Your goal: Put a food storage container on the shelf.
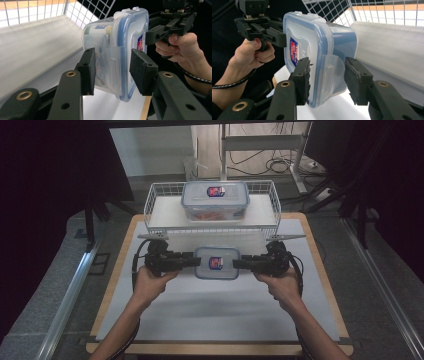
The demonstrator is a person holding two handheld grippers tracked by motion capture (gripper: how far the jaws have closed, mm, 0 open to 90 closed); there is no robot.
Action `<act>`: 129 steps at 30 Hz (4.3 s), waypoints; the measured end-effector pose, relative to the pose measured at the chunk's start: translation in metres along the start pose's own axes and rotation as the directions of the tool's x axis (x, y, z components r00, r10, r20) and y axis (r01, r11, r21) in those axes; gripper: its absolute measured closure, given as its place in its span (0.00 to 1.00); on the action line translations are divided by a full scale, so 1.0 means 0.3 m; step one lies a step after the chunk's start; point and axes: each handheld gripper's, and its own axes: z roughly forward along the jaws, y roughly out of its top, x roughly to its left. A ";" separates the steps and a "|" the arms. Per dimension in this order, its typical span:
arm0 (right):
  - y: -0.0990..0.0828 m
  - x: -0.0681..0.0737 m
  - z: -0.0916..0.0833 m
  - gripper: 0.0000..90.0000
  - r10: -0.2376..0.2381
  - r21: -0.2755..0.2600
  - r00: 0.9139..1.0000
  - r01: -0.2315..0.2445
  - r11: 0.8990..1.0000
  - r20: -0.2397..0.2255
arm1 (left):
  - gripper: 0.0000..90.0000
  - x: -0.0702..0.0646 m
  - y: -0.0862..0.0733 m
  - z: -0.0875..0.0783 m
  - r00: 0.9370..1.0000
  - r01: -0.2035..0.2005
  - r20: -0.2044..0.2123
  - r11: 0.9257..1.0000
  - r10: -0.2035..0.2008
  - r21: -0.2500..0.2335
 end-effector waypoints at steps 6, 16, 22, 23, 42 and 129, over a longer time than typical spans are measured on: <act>0.046 0.013 -0.013 0.65 -0.004 -0.026 1.000 0.003 1.000 -0.029 | 0.63 0.004 0.051 -0.033 1.000 0.004 0.022 1.000 -0.003 -0.022; 0.115 0.033 -0.025 0.65 -0.012 -0.042 0.999 0.010 0.999 -0.040 | 0.63 -0.012 0.117 -0.062 1.000 -0.006 0.011 0.999 0.007 -0.036; 0.176 0.046 -0.040 0.65 -0.022 -0.049 0.999 0.020 0.999 -0.036 | 0.63 -0.021 0.177 -0.080 1.000 -0.014 0.009 0.998 0.014 -0.055; 0.186 0.048 -0.042 0.65 -0.023 -0.050 0.999 0.021 0.999 -0.036 | 0.63 -0.022 0.192 -0.085 1.000 -0.015 0.009 0.998 0.016 -0.058; 0.408 0.060 -0.072 0.64 -0.037 -0.086 0.999 0.036 0.996 -0.009 | 0.63 -0.013 0.402 -0.125 1.000 0.007 -0.002 0.996 -0.007 -0.087; 0.624 -0.039 -0.010 0.32 -0.176 -0.126 0.961 0.206 0.970 0.215 | 0.17 0.013 0.506 -0.056 0.935 -0.209 -0.313 0.972 0.166 -0.107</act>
